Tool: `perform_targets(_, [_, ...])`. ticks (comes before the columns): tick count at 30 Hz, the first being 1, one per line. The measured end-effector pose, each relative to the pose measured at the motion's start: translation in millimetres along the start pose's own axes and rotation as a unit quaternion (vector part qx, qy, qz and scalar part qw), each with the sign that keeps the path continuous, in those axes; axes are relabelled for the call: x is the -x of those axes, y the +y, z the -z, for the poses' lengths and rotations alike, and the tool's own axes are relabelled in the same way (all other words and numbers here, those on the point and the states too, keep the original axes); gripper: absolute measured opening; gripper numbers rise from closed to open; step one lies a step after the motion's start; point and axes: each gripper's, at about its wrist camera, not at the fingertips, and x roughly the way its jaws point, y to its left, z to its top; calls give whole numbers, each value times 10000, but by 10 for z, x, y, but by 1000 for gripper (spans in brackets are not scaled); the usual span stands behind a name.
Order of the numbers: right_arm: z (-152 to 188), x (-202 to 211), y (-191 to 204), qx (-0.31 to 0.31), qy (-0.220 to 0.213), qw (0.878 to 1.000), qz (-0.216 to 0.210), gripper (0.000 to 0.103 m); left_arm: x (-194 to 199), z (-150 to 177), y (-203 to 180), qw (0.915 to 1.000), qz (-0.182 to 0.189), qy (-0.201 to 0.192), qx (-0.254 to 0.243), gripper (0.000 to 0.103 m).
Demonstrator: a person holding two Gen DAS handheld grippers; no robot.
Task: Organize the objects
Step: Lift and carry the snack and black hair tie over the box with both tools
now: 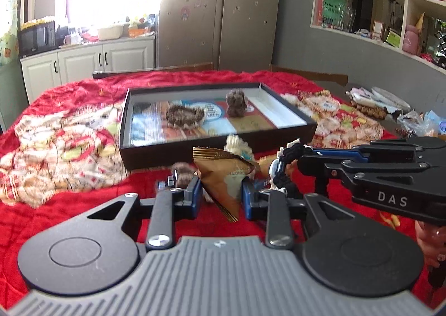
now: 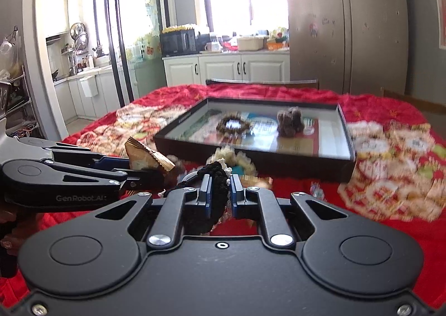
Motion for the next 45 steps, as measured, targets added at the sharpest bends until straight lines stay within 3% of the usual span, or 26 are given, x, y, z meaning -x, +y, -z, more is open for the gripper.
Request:
perform_targets(11, [-643,-55,-60,394,-391,9981,267,13,-125,-573,194,9995,-128,-304,15,33])
perform_targets(19, [-1092,-565,-290,127,-443,9979,450,13,-587,-956,425,9977,-560,-310,200,33])
perform_targets(25, [-1291,-1137,-586,-436,-360,9975,420,13,-1025,-1128,604,9959,-797,-177,391,33])
perform_targets(35, [-1180,-2089,-846,-807,50,9953,536,13,-1652,-1173,811,9936,-884,237,657,33])
perform_targets(45, [-1045,-2485,-835,-653,145,9962,561,13,-1996,-1099,932,9925,-924,429,680,33])
